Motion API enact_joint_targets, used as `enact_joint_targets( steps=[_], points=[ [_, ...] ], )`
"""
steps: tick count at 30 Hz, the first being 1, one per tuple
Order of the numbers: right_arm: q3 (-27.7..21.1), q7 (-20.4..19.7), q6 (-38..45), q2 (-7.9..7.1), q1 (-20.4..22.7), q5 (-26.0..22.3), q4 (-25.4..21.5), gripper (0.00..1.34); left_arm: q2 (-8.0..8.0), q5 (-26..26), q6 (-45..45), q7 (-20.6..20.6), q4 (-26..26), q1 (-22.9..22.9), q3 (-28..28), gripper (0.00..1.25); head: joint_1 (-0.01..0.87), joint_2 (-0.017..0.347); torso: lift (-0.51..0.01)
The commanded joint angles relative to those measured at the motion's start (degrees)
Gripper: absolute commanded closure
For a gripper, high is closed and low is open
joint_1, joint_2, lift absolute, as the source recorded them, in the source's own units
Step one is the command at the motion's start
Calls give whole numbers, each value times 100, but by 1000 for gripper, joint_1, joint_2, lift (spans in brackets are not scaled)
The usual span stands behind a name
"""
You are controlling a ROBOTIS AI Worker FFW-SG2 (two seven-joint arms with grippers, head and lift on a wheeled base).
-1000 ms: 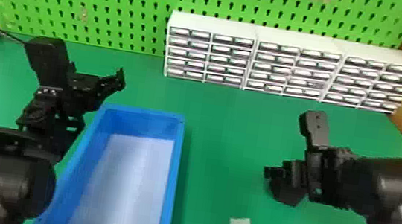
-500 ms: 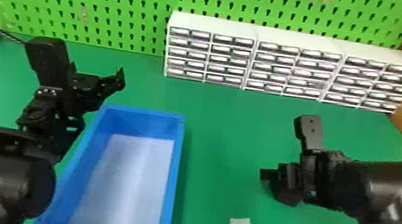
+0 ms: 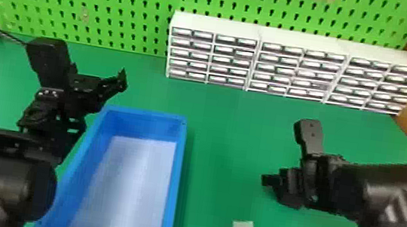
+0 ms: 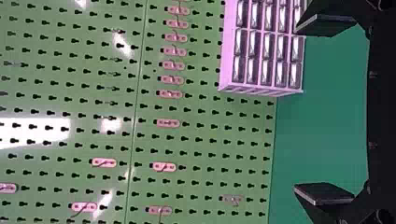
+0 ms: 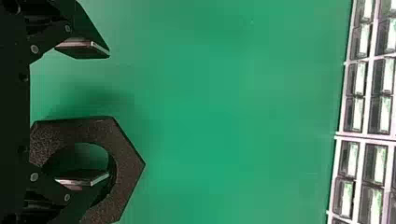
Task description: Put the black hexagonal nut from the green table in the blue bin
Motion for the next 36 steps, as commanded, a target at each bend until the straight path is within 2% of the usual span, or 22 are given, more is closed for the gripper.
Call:
enact_joint_targets(
  steps=[1,6,20,36],
  points=[
    [13,17,-41,-7,9,0,66,367,1,0,0,-1,0,0,0,102,692,8,-97],
    [13,166,-190,-15,27,27,171,367,-8,0,0,8,0,0,0,102,692,8,-97],
    [48,632,-270,72,18,589,321,367,1,0,0,-1,0,0,0,105,692,8,-97],
    [66,799,-305,99,35,774,444,367,1,0,0,-1,9,0,-9,105,692,8,-97]
  ],
)
